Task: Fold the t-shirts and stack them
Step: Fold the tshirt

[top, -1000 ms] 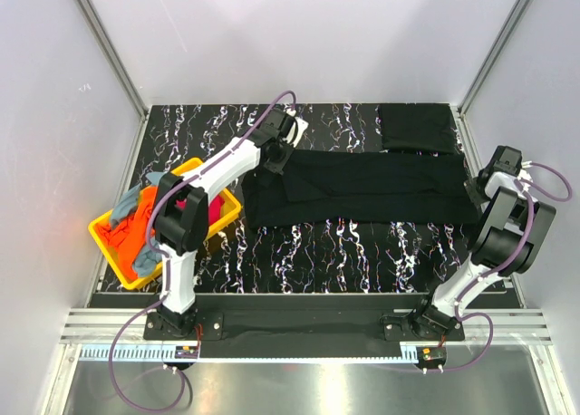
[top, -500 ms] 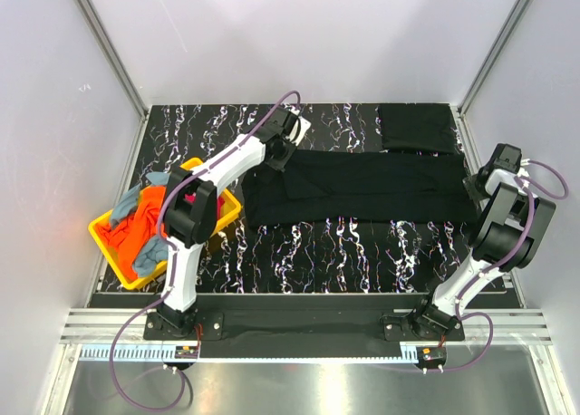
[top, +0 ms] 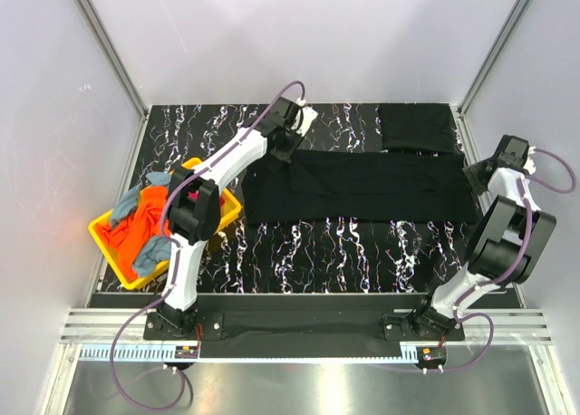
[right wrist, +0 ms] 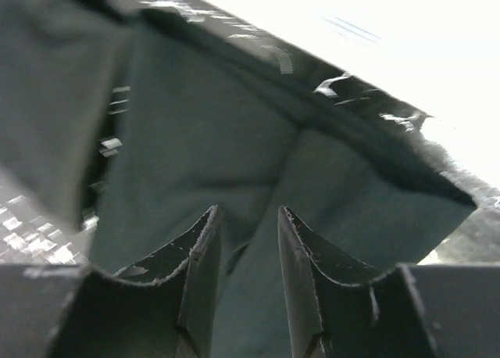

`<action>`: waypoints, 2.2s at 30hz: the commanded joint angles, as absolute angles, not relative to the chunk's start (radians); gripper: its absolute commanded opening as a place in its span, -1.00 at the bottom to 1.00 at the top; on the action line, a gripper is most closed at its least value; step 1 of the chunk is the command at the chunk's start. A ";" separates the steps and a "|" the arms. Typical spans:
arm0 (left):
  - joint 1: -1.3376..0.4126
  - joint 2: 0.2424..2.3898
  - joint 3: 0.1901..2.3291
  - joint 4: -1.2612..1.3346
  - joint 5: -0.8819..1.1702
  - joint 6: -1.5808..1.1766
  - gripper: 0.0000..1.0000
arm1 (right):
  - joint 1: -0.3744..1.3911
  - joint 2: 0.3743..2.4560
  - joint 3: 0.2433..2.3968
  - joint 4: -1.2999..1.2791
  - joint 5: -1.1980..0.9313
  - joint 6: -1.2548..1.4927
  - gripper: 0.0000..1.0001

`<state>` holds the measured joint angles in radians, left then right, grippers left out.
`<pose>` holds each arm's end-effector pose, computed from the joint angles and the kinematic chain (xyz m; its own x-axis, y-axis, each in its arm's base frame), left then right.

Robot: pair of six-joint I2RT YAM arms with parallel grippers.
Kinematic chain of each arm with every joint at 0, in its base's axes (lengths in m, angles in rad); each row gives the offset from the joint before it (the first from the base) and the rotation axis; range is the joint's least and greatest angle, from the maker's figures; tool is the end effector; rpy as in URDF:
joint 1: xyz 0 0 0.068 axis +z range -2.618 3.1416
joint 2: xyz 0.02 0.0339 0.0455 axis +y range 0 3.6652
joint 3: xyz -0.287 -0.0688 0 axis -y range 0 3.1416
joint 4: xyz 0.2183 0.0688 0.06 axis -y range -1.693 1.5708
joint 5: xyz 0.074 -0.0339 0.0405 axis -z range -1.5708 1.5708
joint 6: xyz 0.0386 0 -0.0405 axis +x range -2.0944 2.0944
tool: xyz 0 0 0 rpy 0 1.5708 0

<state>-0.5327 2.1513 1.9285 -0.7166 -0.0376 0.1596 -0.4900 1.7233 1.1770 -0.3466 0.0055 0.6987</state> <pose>0.4056 -0.2375 0.2729 -0.6089 0.5433 -0.5779 0.5927 0.7959 0.1238 0.3104 -0.1658 0.2473 -0.2215 0.8472 -0.4830 0.8047 0.4385 0.4001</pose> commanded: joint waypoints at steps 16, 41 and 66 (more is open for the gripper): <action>-0.566 2.273 2.094 -0.598 0.113 0.296 -1.00 | -0.327 1.485 1.152 -0.330 -0.189 0.586 -0.11; -0.367 1.769 1.472 -0.618 0.155 -0.265 -0.16 | 0.543 1.867 1.322 -0.109 -0.057 0.152 -0.07; -0.411 1.926 1.402 -0.597 0.207 -0.262 -0.26 | 0.614 1.988 1.379 -0.081 -0.011 0.060 -0.83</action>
<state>-0.3954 1.8999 1.4029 -0.6266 0.1581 -0.2619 0.6018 2.0026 1.3384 -0.1162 -0.0586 0.0666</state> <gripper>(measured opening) 0.381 0.176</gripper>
